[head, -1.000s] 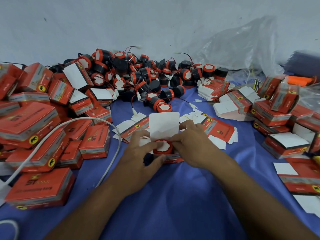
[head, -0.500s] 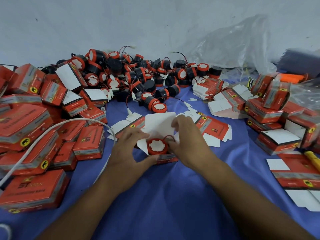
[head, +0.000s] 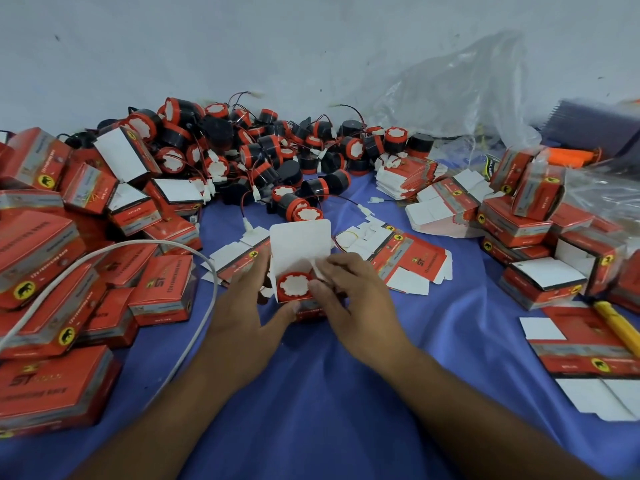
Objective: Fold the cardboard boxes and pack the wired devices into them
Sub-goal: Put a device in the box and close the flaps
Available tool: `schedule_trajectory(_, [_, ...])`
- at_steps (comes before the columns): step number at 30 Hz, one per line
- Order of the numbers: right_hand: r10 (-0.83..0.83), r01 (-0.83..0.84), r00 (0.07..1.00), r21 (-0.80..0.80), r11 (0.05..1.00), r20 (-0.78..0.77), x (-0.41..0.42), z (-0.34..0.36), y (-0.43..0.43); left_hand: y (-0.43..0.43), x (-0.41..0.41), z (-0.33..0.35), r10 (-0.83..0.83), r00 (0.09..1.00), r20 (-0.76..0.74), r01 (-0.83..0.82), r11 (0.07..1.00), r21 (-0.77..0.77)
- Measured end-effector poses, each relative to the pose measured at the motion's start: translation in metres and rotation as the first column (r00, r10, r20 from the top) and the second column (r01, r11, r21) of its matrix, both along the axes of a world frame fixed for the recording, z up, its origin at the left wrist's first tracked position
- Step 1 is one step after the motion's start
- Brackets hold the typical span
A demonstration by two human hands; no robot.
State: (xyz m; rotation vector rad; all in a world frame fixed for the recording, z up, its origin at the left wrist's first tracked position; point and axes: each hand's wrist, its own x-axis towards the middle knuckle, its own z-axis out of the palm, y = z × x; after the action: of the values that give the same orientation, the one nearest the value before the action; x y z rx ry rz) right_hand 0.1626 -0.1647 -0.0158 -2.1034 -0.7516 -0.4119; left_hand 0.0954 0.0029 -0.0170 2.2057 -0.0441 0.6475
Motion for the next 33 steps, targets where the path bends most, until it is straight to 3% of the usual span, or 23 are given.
schedule_trajectory(4, [0.047, -0.048, 0.998, -0.021, 0.999, -0.044, 0.001, -0.002, 0.001, 0.003, 0.003, -0.002, -0.008, 1.000, -0.017, 0.010, 0.990, 0.142])
schedule_trajectory(9, [0.125, -0.071, 0.957, 0.206, 0.976, -0.263, 0.004, 0.000, 0.001, 0.005, 0.003, 0.007, -0.148, 0.989, 0.013, 0.147, 0.988, 0.051])
schedule_trajectory(12, [0.209, -0.093, 0.921, 0.337, 0.937, -0.328, 0.006, 0.004, 0.000, 0.010, 0.003, 0.003, -0.068, 0.998, -0.019, 0.064, 0.988, -0.142])
schedule_trajectory(15, [0.229, -0.175, 0.939, 0.216, 0.961, -0.258, 0.011, 0.008, -0.007, 0.012, 0.004, 0.003, -0.106, 0.993, -0.043, 0.090, 0.958, -0.271])
schedule_trajectory(17, [0.243, -0.236, 0.947, 0.059, 0.970, -0.209, 0.014, 0.007, -0.010, 0.015, 0.005, 0.003, -0.133, 0.991, -0.020, 0.128, 0.976, -0.174])
schedule_trajectory(20, [0.317, -0.345, 0.907, -0.056, 0.937, -0.276, 0.013, 0.008, -0.013, 0.021, 0.005, 0.004, -0.136, 0.989, -0.048, 0.134, 0.989, -0.059])
schedule_trajectory(22, [0.331, -0.360, 0.902, -0.060, 0.931, -0.277, 0.015, 0.009, -0.014, 0.023, 0.004, 0.003, -0.159, 0.981, -0.108, 0.152, 0.986, -0.065])
schedule_trajectory(27, [0.378, -0.367, 0.855, 0.101, 0.925, -0.356, 0.020, 0.009, -0.015, 0.023, 0.000, 0.004, -0.248, 0.958, -0.147, 0.223, 0.961, -0.164])
schedule_trajectory(33, [0.355, -0.346, 0.904, 0.084, 0.935, -0.237, 0.018, 0.008, -0.013, 0.022, 0.000, 0.009, -0.195, 0.973, -0.123, 0.187, 0.979, -0.077])
